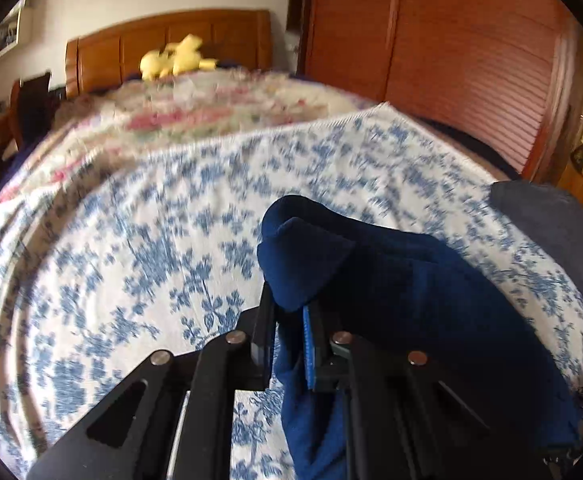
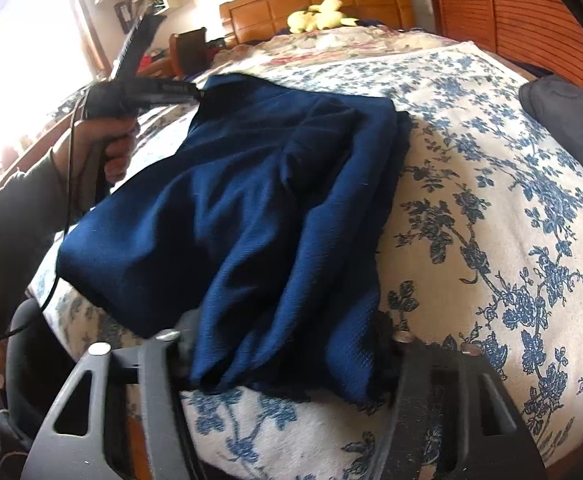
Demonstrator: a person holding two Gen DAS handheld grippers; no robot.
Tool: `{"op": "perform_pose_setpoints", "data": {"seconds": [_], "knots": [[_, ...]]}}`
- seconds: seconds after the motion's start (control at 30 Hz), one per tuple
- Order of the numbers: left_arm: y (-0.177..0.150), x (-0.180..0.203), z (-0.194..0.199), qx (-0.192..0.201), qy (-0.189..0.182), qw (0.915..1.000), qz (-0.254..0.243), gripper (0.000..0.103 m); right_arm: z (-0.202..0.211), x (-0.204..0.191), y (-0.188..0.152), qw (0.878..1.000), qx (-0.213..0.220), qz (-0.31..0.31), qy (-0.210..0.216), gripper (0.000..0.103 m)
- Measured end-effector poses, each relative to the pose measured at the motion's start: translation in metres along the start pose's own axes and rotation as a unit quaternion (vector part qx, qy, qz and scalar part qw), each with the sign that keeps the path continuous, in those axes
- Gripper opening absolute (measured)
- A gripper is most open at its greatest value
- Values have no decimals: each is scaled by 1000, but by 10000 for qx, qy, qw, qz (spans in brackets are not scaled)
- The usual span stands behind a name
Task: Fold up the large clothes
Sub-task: 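Grasp the folded blazer bundle with both tools and lift it, then carry the blazer bundle with both tools onto the grey cushion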
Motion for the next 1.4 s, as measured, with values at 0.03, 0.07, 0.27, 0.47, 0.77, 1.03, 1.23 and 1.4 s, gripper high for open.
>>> {"op": "perform_pose_setpoints", "data": {"seconds": [0.03,0.07,0.27,0.47,0.77,1.03,1.23,1.4], "knots": [[1,5,11,82,21,9999,-68,9,4,0,0,10000,55,17,40,37],[3,7,17,130,33,9999,-96,9,9,1,1,9998,107,-28,142,34],[20,34,67,580,147,9978,-280,9,43,4,12,9962,716,-102,481,23],[55,75,92,982,118,9944,-371,9,99,34,37,9910,1310,-48,256,21],[128,215,67,1307,-498,9867,-824,9,223,125,60,9735,2038,83,-1038,21],[165,352,14,1290,-1233,9751,-1317,10,301,212,43,9482,2170,-487,-2268,20],[150,408,-14,919,-1276,9675,-1979,14,315,268,13,9337,1911,-1189,-2783,22],[131,411,-16,734,-1181,9641,-2260,20,292,288,-16,9212,1443,-1587,-3247,38]]}}
Point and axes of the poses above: each gripper's, at about its wrist camera, not at the fingertips, and z roughly against the way its jaws point, x to its right, y to its top, the point moved 1 cm from there along -z, roughly the way its jaws point, and after that the axes turned 6 degrees about -x, right-handed, at the moved point
